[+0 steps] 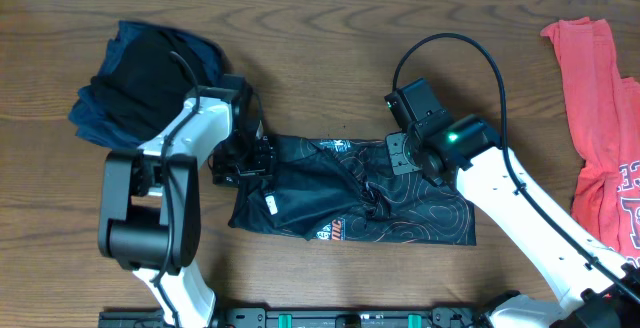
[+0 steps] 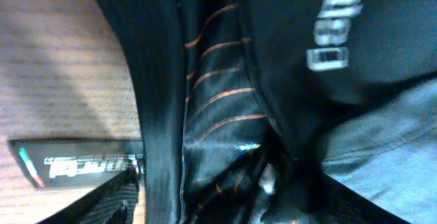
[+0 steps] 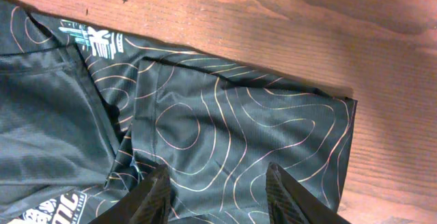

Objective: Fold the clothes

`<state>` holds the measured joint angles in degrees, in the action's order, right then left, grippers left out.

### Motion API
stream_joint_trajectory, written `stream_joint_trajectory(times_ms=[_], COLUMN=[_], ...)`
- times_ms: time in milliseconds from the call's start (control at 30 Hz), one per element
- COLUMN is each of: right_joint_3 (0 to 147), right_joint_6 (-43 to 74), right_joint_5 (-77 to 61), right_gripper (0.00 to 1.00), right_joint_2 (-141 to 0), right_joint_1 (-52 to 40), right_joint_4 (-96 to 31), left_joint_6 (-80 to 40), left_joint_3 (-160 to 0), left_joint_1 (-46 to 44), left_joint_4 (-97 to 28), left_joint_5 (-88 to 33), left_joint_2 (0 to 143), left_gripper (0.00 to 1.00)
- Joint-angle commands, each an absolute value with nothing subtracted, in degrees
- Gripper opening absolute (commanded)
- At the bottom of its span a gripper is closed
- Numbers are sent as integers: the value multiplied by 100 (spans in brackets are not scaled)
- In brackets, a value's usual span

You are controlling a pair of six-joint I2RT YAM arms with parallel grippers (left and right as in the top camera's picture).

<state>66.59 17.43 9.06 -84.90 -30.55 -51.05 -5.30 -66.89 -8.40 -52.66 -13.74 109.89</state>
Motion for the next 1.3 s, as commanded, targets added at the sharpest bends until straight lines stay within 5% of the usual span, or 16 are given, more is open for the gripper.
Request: stream_joint_trajectory(times_ms=[0, 133, 300, 467, 967, 1267], right_joint_3=[6650, 6650, 6650, 6650, 6650, 6471], right_joint_6=[1841, 1841, 1841, 1841, 2156, 2073], right_joint_5=[1055, 1057, 1066, 1079, 1483, 1481], right_gripper=[44, 44, 44, 44, 43, 42], right_joint_2=[-8514, -8514, -8514, -8514, -8514, -8652], right_joint_1=[-2995, -2993, -2993, -2993, -2128, -1903], right_joint_4=[-5111, -5105, -5105, -5109, -5660, -5701], left_joint_6=[-410, -410, -405, -403, -611, -668], left_joint_3=[-6630, -6615, -6611, -6622, -7649, -7826], left_joint_1=[-845, -845, -847, -821, 506, 478], left_joint_4=[-5234, -5242, -5367, -5374, -6278, -6810], left_joint_5=[-1468, -1925, -2255, -2246, -766, -2869], left_joint_2=[11264, 11463, 11467, 11345, 10165, 9712], left_gripper=[78, 71, 27, 11, 10, 10])
